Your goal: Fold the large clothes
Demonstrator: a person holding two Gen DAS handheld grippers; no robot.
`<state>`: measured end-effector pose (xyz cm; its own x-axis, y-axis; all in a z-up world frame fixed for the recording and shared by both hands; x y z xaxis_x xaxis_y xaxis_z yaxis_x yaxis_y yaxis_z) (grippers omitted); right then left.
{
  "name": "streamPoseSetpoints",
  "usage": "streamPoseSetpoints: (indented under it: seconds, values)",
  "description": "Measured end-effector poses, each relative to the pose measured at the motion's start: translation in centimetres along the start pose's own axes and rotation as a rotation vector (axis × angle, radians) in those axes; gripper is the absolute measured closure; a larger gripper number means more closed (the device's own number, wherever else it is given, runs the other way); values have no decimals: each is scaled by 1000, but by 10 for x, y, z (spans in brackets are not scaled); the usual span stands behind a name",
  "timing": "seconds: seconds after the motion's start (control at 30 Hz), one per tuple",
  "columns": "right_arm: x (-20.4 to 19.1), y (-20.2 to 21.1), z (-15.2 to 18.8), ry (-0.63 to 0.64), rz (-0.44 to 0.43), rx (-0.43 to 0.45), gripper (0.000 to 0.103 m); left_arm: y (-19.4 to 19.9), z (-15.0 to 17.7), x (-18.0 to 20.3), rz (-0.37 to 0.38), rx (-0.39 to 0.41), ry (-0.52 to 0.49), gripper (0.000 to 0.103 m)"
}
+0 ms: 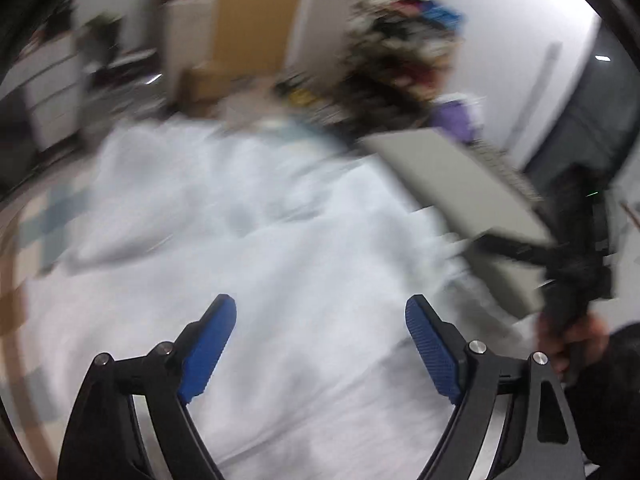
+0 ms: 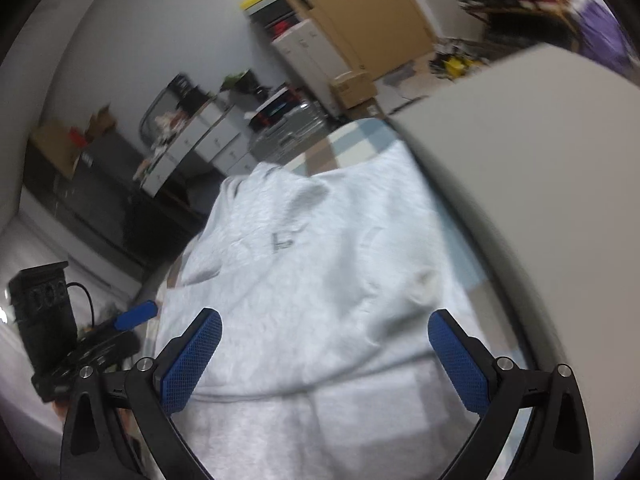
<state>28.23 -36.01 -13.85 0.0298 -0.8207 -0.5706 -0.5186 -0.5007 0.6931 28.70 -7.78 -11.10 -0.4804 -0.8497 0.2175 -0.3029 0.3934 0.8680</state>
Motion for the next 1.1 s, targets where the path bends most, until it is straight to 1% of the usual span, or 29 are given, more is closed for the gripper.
streamPoseSetpoints:
  seconds: [0.03,0.07,0.1,0.17,0.2,0.23,0.27,0.33,0.37,0.4,0.43,0.47,0.5,0.53,0.57,0.6,0.67,0.7,0.73,0.8,0.83,0.87,0.9,0.93,0.97,1.0,1.03,1.07,1.1]
  values:
    - [-13,-9,-5,48,20,-20,0,-9,12,-30,-54,-67,85,20]
    - [-24,-18,-7,98,55,-42,0,-15,24,-46,-39,-99,143,20]
    - [-36,-32,-8,170,114,-70,0,-23,32,-60,-29,-121,192,20]
    - [-48,-60,-11,291,255,-118,0,-37,49,-83,-87,-164,259,20]
    - [-48,-77,-10,338,337,-152,0,-40,57,-86,-59,-162,276,20]
    - [-45,-91,-8,365,399,-188,1,-38,58,-84,-53,-126,256,20]
    - [-32,-107,0,384,462,-246,1,-37,57,-82,-58,-115,234,20]
    - [-14,-126,10,390,529,-330,0,-37,60,-73,-97,-119,192,20]
    - [-11,-126,9,378,514,-308,0,-36,62,-69,-118,-129,170,20]
    - [-11,-126,8,370,519,-328,1,-36,62,-64,-148,-144,150,20]
    - [-13,-125,6,366,531,-346,12,-29,61,-56,-162,-144,138,20]
    - [-19,-118,2,365,530,-327,16,-26,58,-52,-143,-119,129,20]
    - [-33,-107,-4,373,492,-275,17,-20,52,-47,-123,-88,123,19]
    - [-49,-98,-10,381,444,-233,17,-11,48,-39,-119,-55,120,19]
    - [-61,-93,-12,383,403,-208,15,-13,47,-37,-140,-51,121,19]
    - [-73,-92,-13,381,353,-203,10,-17,48,-38,-173,-68,127,19]
    - [-92,-108,-5,387,276,-248,8,-33,59,-47,-188,-116,141,19]
    - [-97,-122,4,402,279,-280,8,-41,75,-62,-186,-155,161,19]
    - [-99,-135,13,419,303,-299,8,-49,82,-66,-184,-166,178,20]
    - [-91,-166,35,459,374,-356,9,-51,82,-60,-211,-120,139,20]
    - [-79,-172,42,463,404,-380,3,-54,85,-56,-246,-129,105,20]
    - [-79,-170,46,500,420,-319,2,-54,85,-52,-268,-134,83,19]
    - [-77,-169,50,516,435,-322,2,-53,85,-48,-289,-147,71,19]
    - [-75,-166,51,493,420,-343,3,-48,83,-46,-286,-146,72,19]
    - [-73,-163,50,471,405,-375,5,-45,77,-45,-270,-135,75,19]
    - [-73,-156,46,457,375,-372,12,-36,69,-45,-247,-103,79,19]
    - [-74,-146,39,457,364,-339,12,-27,65,-49,-239,-68,92,19]
    - [-72,-138,30,463,380,-304,11,-20,59,-57,-243,-41,121,19]
    - [-70,-133,23,466,401,-279,11,-20,58,-69,-247,-46,159,19]
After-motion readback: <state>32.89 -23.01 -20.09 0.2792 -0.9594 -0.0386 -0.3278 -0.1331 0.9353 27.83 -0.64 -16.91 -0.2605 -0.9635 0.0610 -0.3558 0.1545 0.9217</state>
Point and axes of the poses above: each gripper's, at about its wrist camera, not at the fingertips, and y roughly against the way its jaws point, x to its right, z to its underside, the point moved 6 cm from there along -y, roughly the way its jaws point, and after that the axes turned 9 degrees about -x, right-handed, at the moved point
